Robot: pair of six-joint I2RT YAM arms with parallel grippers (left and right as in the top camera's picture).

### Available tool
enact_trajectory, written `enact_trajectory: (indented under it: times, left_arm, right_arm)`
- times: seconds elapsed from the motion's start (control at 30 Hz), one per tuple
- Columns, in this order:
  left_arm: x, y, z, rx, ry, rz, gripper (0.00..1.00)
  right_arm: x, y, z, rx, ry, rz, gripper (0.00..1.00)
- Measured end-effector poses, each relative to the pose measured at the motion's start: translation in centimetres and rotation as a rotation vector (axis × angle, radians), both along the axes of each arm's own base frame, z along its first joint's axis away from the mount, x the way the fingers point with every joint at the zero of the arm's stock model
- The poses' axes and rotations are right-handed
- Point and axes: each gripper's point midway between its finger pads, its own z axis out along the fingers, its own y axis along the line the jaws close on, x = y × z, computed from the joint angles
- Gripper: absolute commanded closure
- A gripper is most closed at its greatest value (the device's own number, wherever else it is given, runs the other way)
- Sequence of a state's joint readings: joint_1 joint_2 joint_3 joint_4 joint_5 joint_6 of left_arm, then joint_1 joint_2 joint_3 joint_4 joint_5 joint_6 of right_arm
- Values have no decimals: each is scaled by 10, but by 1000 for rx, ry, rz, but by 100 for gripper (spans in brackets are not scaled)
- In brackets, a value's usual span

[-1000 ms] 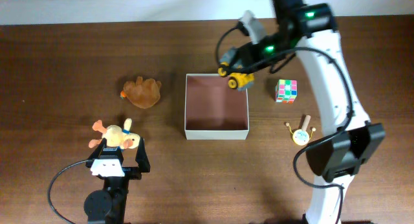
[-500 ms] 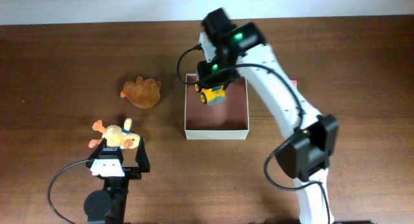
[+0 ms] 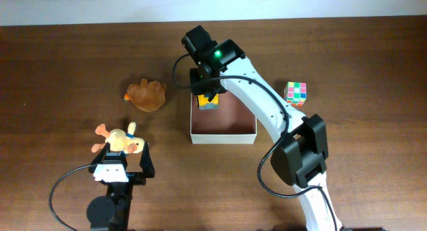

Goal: Pack container
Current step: 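Lift the truck and carry it over the white box, then lower the truck into the box and open the right gripper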

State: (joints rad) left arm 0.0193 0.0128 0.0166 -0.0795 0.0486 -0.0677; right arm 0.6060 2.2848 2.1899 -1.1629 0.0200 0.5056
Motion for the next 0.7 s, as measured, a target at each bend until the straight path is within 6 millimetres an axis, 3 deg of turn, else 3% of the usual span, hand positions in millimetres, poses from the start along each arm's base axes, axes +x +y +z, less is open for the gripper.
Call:
enact_trajectory:
  times: [0.23,0.47,0.7]
  left_arm:
    - [0,0,0,0,0,0,1]
    - [0,0,0,0,0,0,1]
    - [0,0,0,0,0,0,1]
  right_arm:
    - [3,-1,-32,-12,4,-23,59]
    - [13,5,-45,14,-37,-27,58]
    - [16,7,-54,18,-49,-28,44]
